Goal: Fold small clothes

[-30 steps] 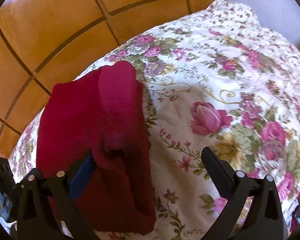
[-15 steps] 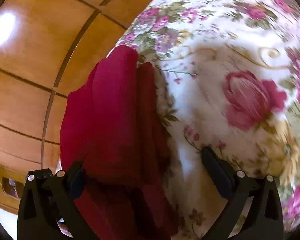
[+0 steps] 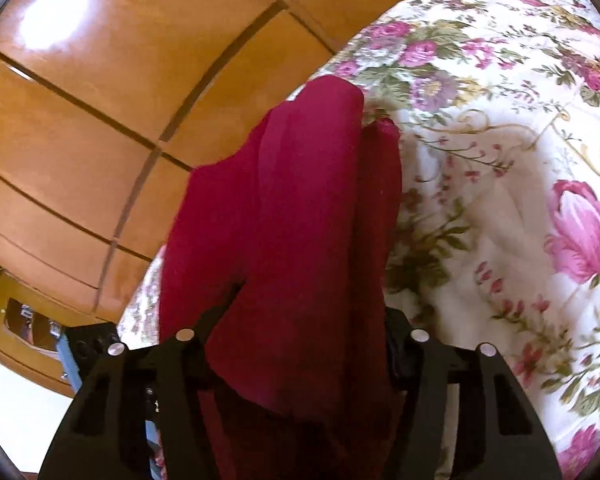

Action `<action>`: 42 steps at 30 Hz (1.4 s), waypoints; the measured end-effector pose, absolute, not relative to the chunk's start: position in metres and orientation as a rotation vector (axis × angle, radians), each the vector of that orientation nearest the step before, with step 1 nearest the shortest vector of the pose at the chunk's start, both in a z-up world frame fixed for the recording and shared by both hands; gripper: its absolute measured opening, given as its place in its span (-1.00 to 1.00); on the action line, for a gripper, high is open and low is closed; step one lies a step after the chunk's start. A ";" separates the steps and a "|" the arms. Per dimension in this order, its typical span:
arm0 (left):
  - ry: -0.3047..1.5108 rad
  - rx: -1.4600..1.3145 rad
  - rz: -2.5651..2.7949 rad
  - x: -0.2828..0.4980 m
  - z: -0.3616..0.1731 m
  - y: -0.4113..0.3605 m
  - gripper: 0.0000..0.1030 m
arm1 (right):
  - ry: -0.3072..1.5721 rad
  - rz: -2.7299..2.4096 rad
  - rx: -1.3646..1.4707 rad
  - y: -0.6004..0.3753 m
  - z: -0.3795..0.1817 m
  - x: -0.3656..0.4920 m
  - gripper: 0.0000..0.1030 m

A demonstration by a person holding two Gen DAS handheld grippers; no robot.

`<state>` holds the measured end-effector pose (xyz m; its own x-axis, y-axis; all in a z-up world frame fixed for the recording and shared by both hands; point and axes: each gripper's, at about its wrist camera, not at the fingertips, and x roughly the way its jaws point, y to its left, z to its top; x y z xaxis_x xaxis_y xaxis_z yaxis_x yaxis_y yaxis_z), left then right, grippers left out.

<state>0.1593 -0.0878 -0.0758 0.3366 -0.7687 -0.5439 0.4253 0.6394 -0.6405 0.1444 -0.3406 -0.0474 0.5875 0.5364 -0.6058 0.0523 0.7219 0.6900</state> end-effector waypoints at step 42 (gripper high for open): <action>0.932 -0.202 -1.033 0.216 -0.053 -0.243 0.28 | 0.584 -0.065 0.908 -0.459 -0.037 0.099 0.04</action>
